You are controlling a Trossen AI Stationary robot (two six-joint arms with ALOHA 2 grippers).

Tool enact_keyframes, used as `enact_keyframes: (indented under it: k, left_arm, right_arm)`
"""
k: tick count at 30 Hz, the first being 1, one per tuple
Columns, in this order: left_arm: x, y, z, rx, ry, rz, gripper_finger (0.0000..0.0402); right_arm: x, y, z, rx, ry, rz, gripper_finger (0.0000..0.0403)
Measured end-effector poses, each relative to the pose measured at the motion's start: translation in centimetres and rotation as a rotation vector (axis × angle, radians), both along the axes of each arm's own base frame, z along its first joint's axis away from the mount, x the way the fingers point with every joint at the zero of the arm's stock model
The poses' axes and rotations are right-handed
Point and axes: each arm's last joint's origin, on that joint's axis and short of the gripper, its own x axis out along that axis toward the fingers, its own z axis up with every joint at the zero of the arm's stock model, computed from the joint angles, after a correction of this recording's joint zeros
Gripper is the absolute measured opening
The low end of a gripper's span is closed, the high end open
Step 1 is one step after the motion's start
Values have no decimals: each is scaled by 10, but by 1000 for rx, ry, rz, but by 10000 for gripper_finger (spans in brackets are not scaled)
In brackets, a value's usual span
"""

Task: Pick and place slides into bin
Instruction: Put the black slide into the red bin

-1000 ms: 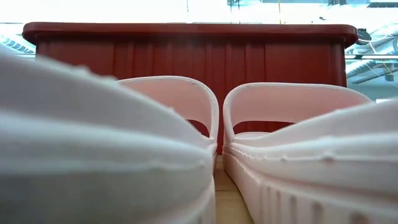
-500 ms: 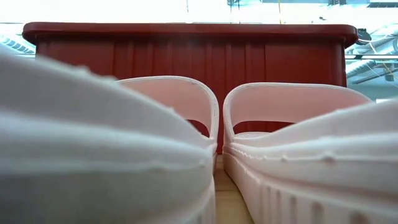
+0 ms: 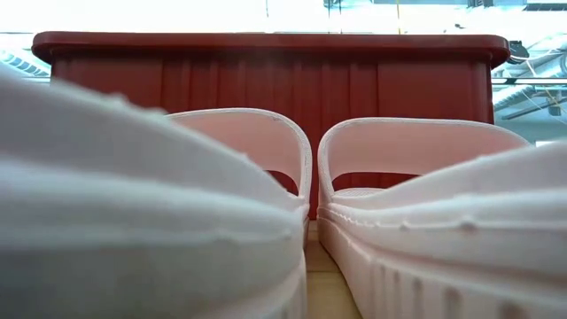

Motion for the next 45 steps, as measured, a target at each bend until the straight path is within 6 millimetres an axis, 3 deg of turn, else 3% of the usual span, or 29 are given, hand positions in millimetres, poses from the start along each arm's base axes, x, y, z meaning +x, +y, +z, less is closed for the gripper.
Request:
enact_keyframes:
  k: [9,17,25,34,39,45]
  left_arm:
    - [0,0,0,-13,-5,12,241]
    - [0,0,0,-15,-4,9,241]
    - [0,0,0,-4,6,-18,241]
    - [3,0,-1,-16,18,-32,241]
    - [2,-1,-1,8,32,-72,241]
    - [3,-1,-2,14,42,-78,241]
  right_arm:
    - [6,-37,41,-79,-480,-207,10]
    - [4,-69,87,-323,-593,-423,10]
    - [-3,-93,128,-536,-387,-633,10]
    - [13,-110,152,-712,-87,-782,10]
    - [29,-123,151,-785,108,-889,10]
    - [40,-144,135,-800,334,-941,11]
